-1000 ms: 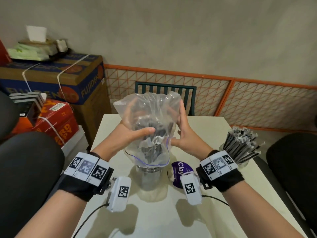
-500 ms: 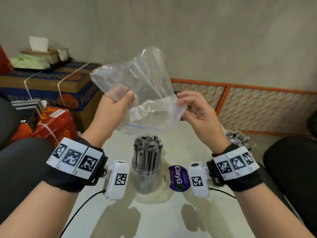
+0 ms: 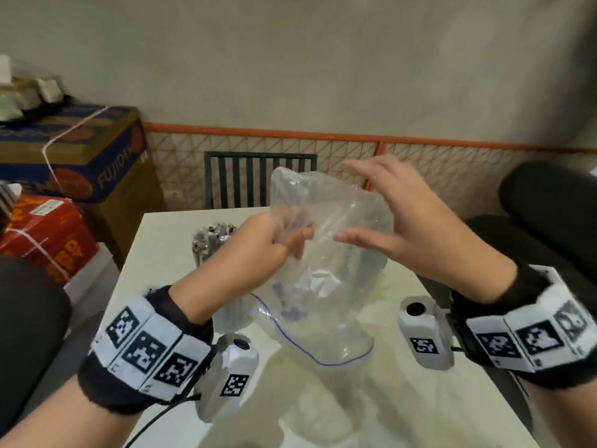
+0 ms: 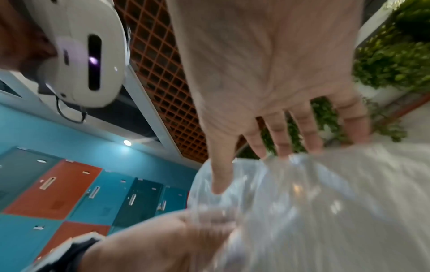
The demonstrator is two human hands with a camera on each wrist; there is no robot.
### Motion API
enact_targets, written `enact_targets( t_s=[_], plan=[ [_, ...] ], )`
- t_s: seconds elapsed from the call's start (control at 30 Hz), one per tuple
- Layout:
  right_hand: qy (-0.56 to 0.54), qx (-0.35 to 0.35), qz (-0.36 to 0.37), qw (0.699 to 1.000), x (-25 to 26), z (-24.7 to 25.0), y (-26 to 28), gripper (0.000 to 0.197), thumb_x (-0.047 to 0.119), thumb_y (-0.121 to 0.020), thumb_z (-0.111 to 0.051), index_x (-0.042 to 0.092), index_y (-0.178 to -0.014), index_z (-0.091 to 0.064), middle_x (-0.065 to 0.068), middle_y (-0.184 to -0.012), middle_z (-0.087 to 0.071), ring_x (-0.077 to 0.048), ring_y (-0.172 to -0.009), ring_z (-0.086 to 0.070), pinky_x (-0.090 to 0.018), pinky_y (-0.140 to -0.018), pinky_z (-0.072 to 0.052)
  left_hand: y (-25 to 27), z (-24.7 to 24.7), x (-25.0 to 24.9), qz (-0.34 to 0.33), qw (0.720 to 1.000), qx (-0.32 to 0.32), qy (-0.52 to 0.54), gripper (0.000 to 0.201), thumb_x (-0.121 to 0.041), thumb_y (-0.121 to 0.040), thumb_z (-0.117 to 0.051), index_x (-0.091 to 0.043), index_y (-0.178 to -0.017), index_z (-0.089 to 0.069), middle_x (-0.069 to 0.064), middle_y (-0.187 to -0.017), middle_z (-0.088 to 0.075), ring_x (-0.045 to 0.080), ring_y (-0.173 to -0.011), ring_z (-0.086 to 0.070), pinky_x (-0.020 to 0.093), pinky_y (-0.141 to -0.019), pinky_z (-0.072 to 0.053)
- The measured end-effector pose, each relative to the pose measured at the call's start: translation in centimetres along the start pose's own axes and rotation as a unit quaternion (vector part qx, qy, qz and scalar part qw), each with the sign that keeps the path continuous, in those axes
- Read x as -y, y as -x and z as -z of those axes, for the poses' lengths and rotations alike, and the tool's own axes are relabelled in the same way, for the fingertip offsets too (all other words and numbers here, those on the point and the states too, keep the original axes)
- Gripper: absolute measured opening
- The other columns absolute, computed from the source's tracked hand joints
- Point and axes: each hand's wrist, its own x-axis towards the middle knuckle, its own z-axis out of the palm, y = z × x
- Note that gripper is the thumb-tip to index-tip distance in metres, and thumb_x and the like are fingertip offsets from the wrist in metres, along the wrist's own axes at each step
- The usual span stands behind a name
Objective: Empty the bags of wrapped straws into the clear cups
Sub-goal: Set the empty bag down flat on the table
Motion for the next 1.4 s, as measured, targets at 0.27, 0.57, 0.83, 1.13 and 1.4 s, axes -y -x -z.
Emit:
enact_targets(
  t_s=[0.27,0.57,0.83,1.13,1.4],
  plan=[
    [-0.008,-0.035,-0.017,0.999,-3.6,-1.8,4.2,0.031,0.041,-0.088,-0.043,0.012,-0.087,-0.056,0.008,-0.068,-0.049,-0.012,-0.061,-0.048,-0.031,-0.054,-0.040,3.3,-9.7,2.4,0.096,0.962,0.174,0.186,0.061,-0.023,-0.061,-0.086,-0.034,-0.113,-0.055,-0.017,-0.094,-0.070,-0.007,-0.090,-0.063,0.012,-0.084,-0.046],
    [-0.008,-0.048,-0.105,0.993,-8.1,-1.1,8.4,0.031,0.039,-0.086,-0.060,0.008,-0.088,-0.061,-0.003,-0.070,-0.062,-0.021,-0.068,-0.059,-0.032,-0.060,-0.046,5.9,-14.0,3.4,0.180,0.942,0.190,0.212,0.076,-0.049,-0.055,-0.078,-0.033,-0.125,-0.052,-0.015,-0.117,-0.065,0.002,-0.109,-0.060,0.025,-0.098,-0.043],
    [-0.238,-0.118,-0.289,0.920,-9.4,-0.1,15.1,0.114,0.058,-0.064,-0.072,0.016,-0.149,-0.008,-0.009,-0.150,-0.023,-0.019,-0.138,-0.027,-0.036,-0.114,-0.026,3.7,-18.1,-1.4,0.177,0.934,0.022,0.311,0.014,-0.024,-0.091,-0.058,-0.025,-0.105,-0.059,0.004,-0.090,-0.071,0.008,-0.081,-0.070,0.039,-0.085,-0.049],
    [-0.399,0.068,-0.388,0.828,-10.6,-5.2,22.9,0.028,0.026,-0.088,-0.062,0.003,-0.075,-0.053,-0.004,-0.065,-0.040,-0.009,-0.051,-0.043,-0.020,-0.048,-0.044,2.4,-19.0,-2.4,0.205,0.848,-0.083,0.481,0.025,-0.013,-0.097,-0.046,-0.017,-0.121,-0.045,0.001,-0.089,-0.061,0.014,-0.079,-0.059,0.050,-0.078,-0.053],
    [-0.345,-0.033,-0.376,0.860,-11.0,-4.7,22.6,0.058,0.045,-0.089,-0.055,-0.012,-0.078,-0.048,-0.025,-0.071,-0.048,-0.023,-0.063,-0.045,-0.034,-0.063,-0.038,2.9,-21.5,-2.3,0.283,0.896,-0.004,0.342,0.016,-0.026,-0.099,-0.040,-0.027,-0.112,-0.049,0.010,-0.109,-0.060,0.021,-0.094,-0.060,0.042,-0.073,-0.056]
  ],
)
